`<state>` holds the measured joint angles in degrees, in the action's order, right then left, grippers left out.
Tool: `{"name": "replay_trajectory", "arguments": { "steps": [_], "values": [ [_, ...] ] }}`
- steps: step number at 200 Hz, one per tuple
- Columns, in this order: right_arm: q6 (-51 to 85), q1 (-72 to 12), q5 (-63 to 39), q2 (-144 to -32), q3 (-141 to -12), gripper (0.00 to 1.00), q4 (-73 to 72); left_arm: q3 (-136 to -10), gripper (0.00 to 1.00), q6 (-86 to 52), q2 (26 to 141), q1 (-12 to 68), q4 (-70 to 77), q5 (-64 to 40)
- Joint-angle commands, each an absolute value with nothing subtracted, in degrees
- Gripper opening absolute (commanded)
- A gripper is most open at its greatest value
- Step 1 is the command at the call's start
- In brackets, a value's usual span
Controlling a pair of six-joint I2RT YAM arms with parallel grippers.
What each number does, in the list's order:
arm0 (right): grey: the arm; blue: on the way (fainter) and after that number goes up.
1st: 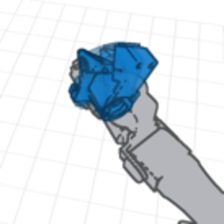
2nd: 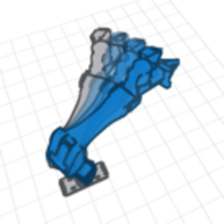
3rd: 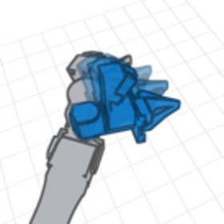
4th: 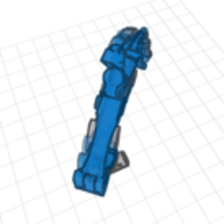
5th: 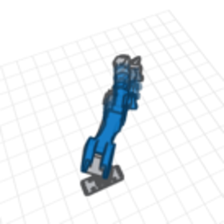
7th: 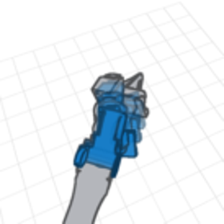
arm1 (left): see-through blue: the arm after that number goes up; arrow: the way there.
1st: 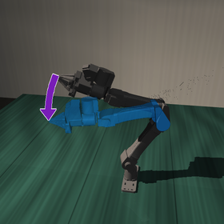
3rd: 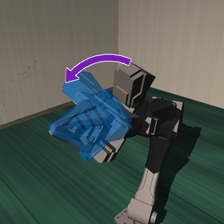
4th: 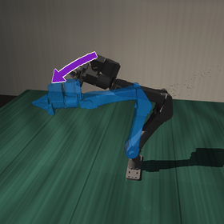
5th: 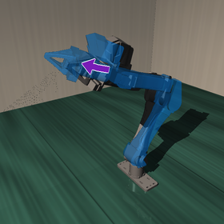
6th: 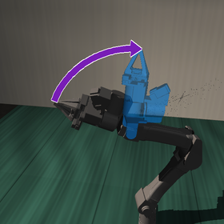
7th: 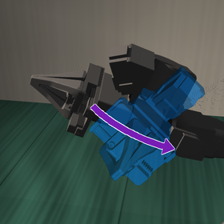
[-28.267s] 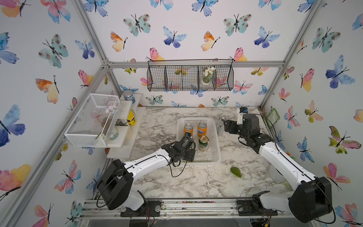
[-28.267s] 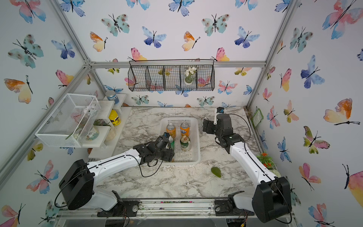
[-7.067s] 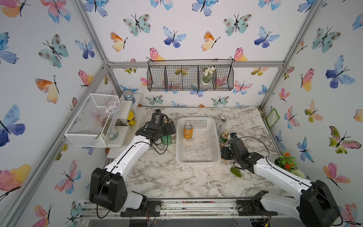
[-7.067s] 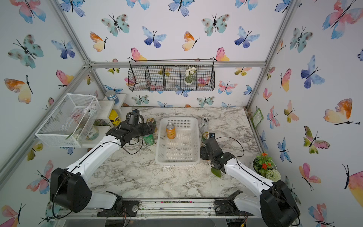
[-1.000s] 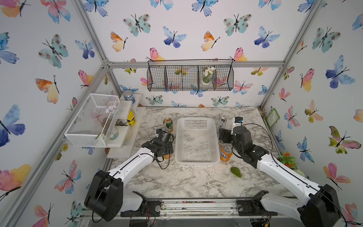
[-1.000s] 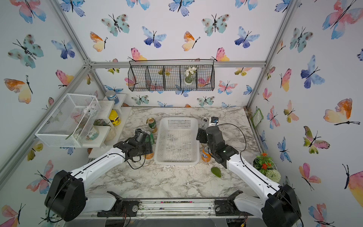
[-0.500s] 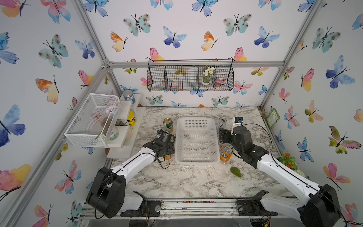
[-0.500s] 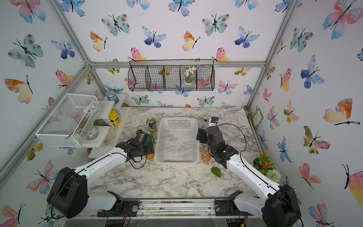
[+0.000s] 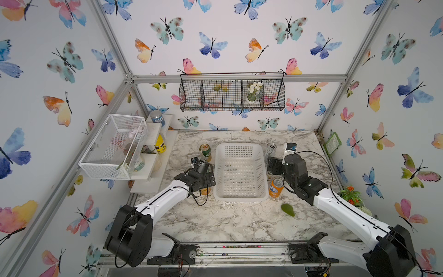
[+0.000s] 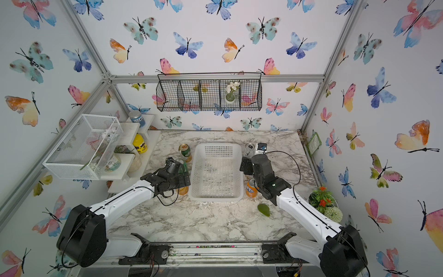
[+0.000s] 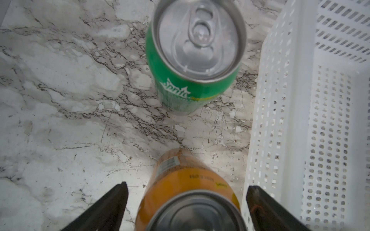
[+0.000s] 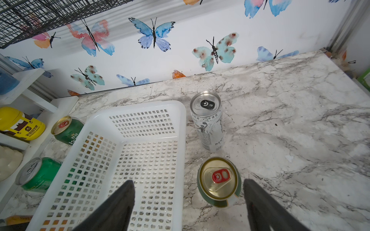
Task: Take out the drinks from the basket
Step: Place the drink at the center of the board, then reset both arms
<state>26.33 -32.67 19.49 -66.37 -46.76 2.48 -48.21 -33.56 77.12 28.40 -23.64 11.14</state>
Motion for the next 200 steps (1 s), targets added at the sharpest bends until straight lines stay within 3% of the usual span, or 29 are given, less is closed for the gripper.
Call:
{"name": "replay_trajectory", "arguments": {
  "steps": [1,91,161,177,200],
  "values": [
    [26.1,-32.4,19.8,-65.9,-46.5,0.88,1.9,-50.2,0.99,-33.1,74.9,28.4,-25.5,11.8],
    [26.0,-32.3,20.2,-65.5,-46.6,0.88,1.8,-58.5,0.99,-29.0,67.9,26.8,-29.3,21.2],
    [26.1,-32.1,20.2,-65.1,-45.8,0.89,1.4,-61.5,0.99,-26.2,71.9,11.0,-19.4,13.0],
    [26.1,-32.1,20.3,-65.0,-45.6,0.89,1.3,-61.5,0.99,-23.0,73.6,8.5,-17.1,6.9],
    [26.1,-32.0,20.2,-65.0,-45.5,0.89,1.2,-56.6,0.99,-19.7,74.3,8.0,-8.2,10.1]
  ]
}}
